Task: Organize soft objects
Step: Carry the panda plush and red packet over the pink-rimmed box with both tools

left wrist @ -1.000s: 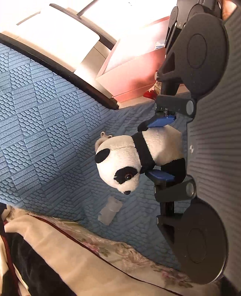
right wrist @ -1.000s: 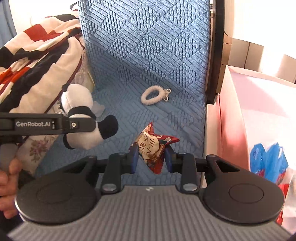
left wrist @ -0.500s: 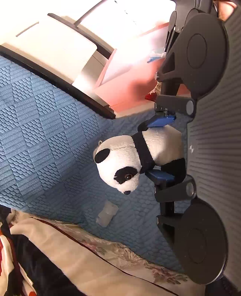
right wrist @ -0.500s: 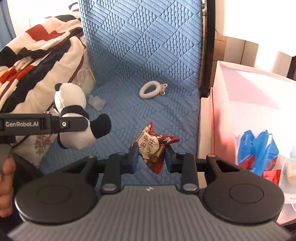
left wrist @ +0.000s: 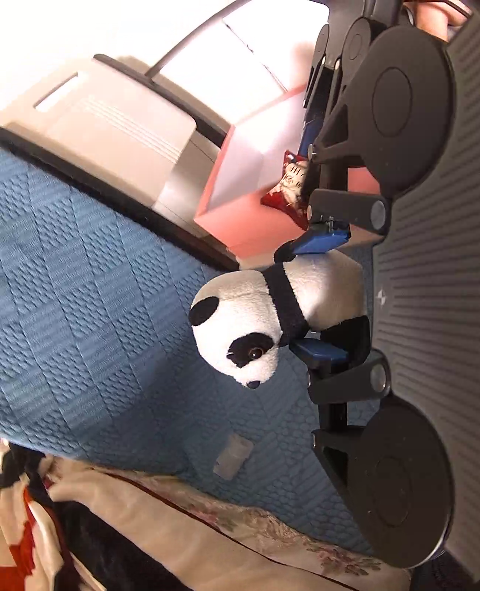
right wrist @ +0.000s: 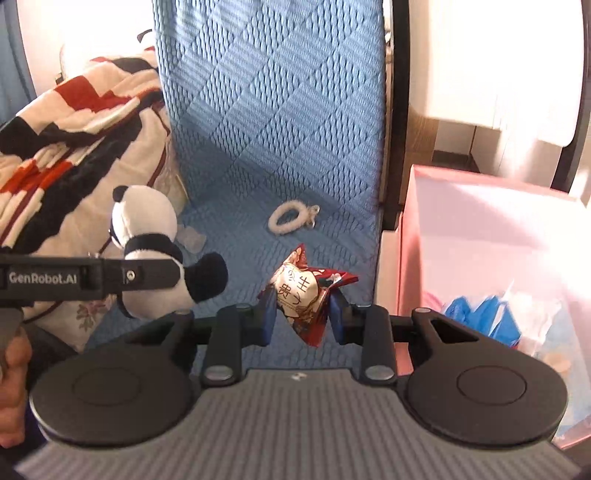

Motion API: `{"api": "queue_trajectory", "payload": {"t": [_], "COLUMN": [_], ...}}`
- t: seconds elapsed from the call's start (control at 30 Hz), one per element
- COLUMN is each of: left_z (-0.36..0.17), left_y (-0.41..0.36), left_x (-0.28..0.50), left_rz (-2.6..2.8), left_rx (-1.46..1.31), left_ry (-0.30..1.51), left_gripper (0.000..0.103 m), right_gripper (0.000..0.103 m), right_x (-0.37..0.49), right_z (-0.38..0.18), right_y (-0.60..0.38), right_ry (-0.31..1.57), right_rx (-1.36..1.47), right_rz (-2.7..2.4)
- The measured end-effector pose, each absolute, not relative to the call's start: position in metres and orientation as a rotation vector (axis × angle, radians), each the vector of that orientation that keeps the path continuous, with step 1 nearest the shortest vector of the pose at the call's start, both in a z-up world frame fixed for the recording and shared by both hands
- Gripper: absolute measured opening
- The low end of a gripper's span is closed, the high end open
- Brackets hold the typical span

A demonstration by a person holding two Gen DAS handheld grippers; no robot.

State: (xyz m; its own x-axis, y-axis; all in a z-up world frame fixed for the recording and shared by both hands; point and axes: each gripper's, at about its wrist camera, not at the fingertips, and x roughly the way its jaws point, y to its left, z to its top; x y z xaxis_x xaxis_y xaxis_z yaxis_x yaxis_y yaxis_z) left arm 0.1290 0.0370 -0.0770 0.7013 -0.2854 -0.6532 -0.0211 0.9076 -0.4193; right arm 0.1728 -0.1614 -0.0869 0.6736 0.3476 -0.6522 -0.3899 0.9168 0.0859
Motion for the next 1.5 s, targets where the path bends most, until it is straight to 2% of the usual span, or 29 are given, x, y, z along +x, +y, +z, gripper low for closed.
{"api": "queue_trajectory", "payload": {"t": [0.37, 0.87, 1.5], "left_z": [-0.029, 0.01, 0.035], "left_y": [0.01, -0.035, -0.128], "left_x": [0.144, 0.16, 0.176], "left_rz": [-0.189, -0.245, -0.327], "left_rx": [-0.391, -0.382, -0.332], "left_ry": [0.707, 0.64, 0.608], "left_gripper": [0.055, 0.055, 0.056], "right_gripper": [0.033, 0.033, 0.033], "right_x": [0.176, 0.178, 0.179], "right_z": [-0.047, 0.0, 0.02], "right_y": [-0.18, -0.219, -0.306], "right_ry": [0.64, 0.534, 0.489], "right_rx": [-0.048, -0.018, 0.019], "right_rz": [0.403, 0.377, 0.311]}}
